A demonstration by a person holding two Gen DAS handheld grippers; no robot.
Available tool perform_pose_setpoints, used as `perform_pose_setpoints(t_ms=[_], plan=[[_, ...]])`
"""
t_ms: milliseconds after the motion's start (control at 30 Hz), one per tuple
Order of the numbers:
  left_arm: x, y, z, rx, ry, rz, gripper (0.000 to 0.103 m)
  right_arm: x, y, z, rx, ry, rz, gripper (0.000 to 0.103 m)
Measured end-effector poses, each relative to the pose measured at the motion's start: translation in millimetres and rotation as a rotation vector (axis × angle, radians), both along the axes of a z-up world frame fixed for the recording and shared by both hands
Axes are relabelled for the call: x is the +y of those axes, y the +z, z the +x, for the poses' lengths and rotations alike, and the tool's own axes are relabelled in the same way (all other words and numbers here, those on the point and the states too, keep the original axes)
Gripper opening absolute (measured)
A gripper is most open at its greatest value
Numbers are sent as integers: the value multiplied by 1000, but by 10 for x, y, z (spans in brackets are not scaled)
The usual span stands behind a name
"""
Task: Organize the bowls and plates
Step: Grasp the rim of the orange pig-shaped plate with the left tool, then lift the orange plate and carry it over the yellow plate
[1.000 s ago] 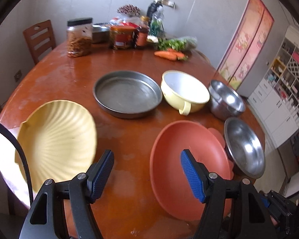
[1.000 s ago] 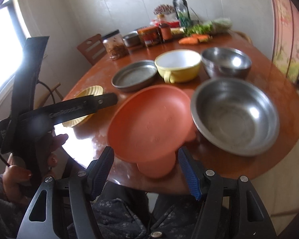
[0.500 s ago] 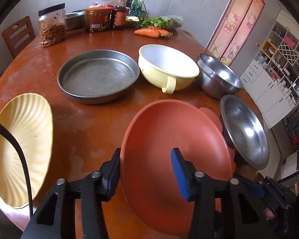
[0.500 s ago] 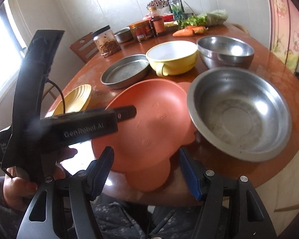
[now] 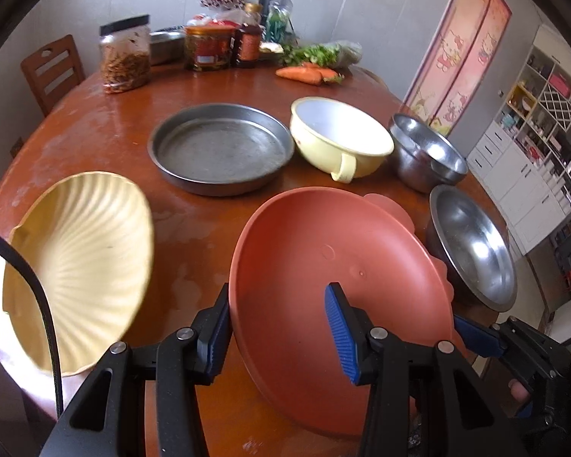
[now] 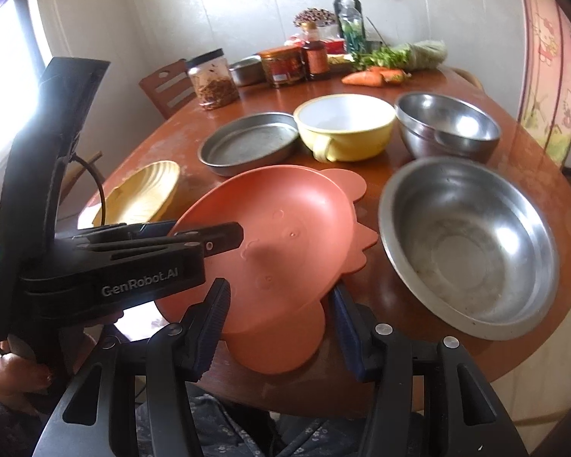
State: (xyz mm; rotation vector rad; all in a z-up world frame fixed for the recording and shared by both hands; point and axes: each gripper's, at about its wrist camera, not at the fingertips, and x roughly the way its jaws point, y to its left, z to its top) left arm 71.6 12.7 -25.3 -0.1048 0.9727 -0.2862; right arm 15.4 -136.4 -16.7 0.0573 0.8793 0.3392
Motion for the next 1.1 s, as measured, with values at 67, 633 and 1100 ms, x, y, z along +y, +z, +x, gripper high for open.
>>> perform_pose_setpoints(t_ms=[67,633,1100], plan=[[57,70,-61,-17,12,-2,47,43,26,-6,-7,15,-2,55],[825,385,-312,-99,208,-15,47,731,322,44,-99,189,-8,56],[1310,288,-204,-75,337,-14,48,1247,297,371,-117,308,-10,56]])
